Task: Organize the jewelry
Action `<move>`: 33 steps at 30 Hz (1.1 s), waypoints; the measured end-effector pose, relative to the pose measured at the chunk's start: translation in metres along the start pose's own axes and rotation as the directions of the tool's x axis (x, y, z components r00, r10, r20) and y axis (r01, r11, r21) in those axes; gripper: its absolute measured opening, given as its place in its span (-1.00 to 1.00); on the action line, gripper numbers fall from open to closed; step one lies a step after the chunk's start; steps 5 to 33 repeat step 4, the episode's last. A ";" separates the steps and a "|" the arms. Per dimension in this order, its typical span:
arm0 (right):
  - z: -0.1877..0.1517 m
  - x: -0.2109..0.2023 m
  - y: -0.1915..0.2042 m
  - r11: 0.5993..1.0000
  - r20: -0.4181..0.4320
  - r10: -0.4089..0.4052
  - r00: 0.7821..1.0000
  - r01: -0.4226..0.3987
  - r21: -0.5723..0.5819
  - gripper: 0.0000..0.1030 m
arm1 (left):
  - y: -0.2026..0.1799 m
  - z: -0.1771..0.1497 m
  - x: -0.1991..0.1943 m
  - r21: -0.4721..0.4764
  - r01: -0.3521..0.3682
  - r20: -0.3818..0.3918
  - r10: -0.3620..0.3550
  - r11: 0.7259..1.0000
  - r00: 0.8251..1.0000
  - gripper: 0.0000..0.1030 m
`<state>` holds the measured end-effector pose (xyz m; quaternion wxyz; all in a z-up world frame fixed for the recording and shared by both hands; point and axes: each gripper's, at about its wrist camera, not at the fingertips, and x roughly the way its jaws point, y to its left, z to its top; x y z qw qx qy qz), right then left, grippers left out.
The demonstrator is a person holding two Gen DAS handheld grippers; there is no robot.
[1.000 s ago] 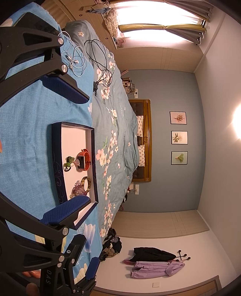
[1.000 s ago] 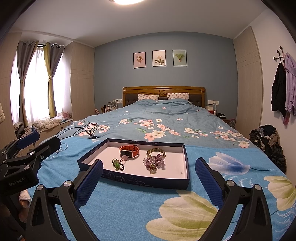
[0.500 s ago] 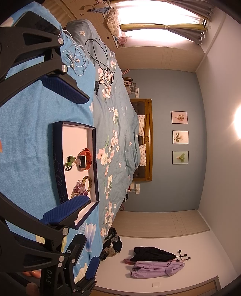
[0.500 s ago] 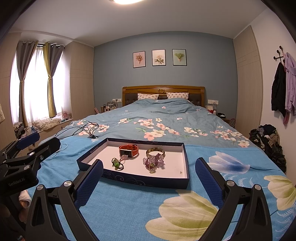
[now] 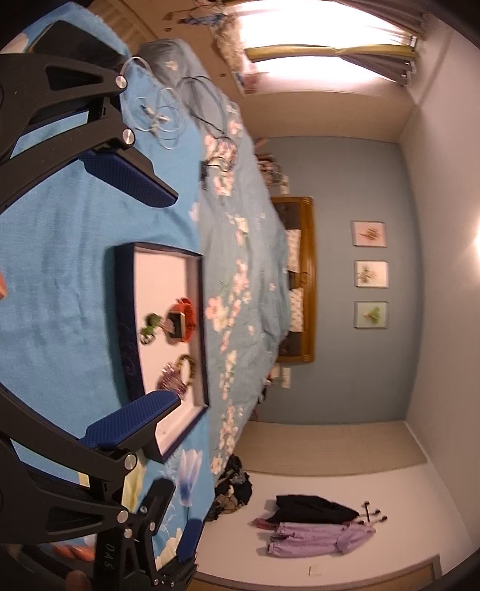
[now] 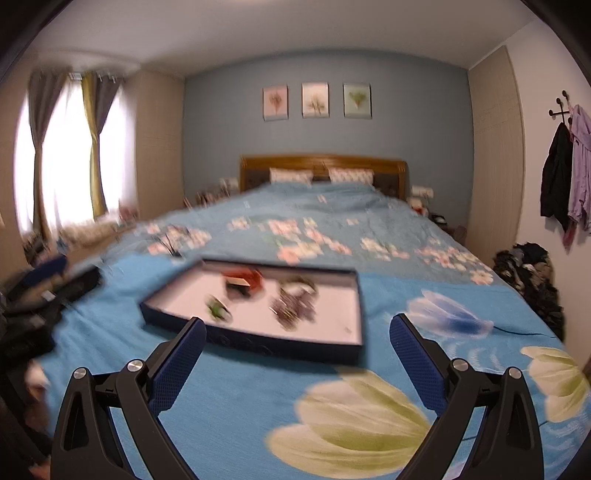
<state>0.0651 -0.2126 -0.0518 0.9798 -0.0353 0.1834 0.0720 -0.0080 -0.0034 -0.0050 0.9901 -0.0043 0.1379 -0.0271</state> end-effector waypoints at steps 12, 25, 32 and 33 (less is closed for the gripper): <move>-0.005 0.032 -0.039 0.997 -0.176 -0.077 0.981 0.074 -0.028 0.87 | 0.015 -0.004 0.016 0.007 -0.022 -0.073 0.022 1.000 0.997 0.90; -0.005 0.032 -0.039 0.997 -0.176 -0.077 0.981 0.074 -0.028 0.87 | 0.015 -0.004 0.016 0.007 -0.022 -0.073 0.022 1.000 0.997 0.90; -0.005 0.032 -0.039 0.997 -0.176 -0.077 0.981 0.074 -0.028 0.87 | 0.015 -0.004 0.016 0.007 -0.022 -0.073 0.022 1.000 0.997 0.90; -0.005 0.032 -0.039 0.997 -0.176 -0.077 0.981 0.074 -0.028 0.87 | 0.015 -0.004 0.016 0.007 -0.022 -0.073 0.022 1.000 0.997 0.90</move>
